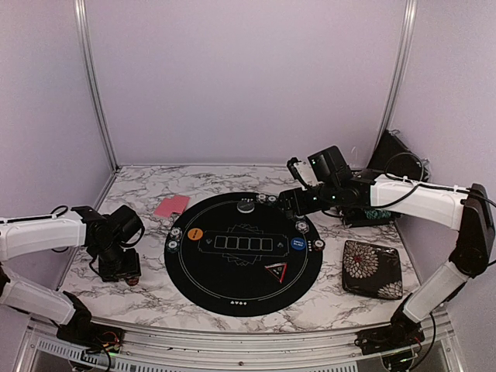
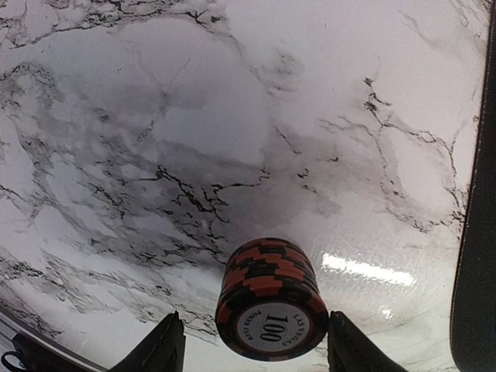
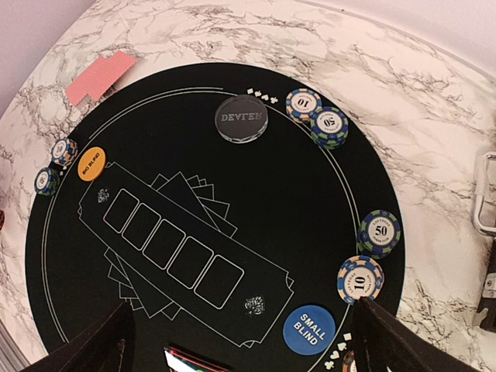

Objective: Distribute texas hold em gaming equipment
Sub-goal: Pick up the pile of poker chips from the pile of poker chips.

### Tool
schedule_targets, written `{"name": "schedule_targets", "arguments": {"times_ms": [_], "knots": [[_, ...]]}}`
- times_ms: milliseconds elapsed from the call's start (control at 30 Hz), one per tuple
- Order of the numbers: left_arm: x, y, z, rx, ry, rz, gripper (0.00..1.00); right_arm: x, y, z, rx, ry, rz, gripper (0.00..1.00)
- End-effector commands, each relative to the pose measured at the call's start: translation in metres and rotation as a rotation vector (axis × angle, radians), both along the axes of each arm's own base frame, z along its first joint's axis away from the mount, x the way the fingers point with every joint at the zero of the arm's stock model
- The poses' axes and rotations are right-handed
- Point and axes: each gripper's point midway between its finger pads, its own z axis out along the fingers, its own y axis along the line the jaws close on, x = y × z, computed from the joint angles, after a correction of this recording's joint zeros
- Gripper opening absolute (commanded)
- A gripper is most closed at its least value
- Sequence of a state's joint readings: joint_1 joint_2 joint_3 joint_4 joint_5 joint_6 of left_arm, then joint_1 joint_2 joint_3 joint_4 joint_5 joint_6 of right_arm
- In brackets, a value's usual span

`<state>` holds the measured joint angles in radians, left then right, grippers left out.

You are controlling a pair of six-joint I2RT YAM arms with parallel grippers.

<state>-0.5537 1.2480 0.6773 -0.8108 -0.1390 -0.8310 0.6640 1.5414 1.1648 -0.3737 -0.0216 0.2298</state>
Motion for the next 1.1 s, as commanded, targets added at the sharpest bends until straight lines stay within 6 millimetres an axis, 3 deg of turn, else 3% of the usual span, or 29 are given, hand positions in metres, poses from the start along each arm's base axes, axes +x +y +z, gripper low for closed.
{"name": "schedule_targets", "arguments": {"times_ms": [0, 1067], "knots": [[-0.0007, -0.0017, -0.0051, 0.0, 0.005, -0.004, 0.64, 0.0064, 0.0068, 0.0106, 0.019, -0.036, 0.014, 0.94], [0.0039, -0.0055, -0.01, 0.003, 0.004, -0.008, 0.53, 0.0065, 0.0021, 0.0057, 0.016, -0.026, 0.001, 0.94]]}}
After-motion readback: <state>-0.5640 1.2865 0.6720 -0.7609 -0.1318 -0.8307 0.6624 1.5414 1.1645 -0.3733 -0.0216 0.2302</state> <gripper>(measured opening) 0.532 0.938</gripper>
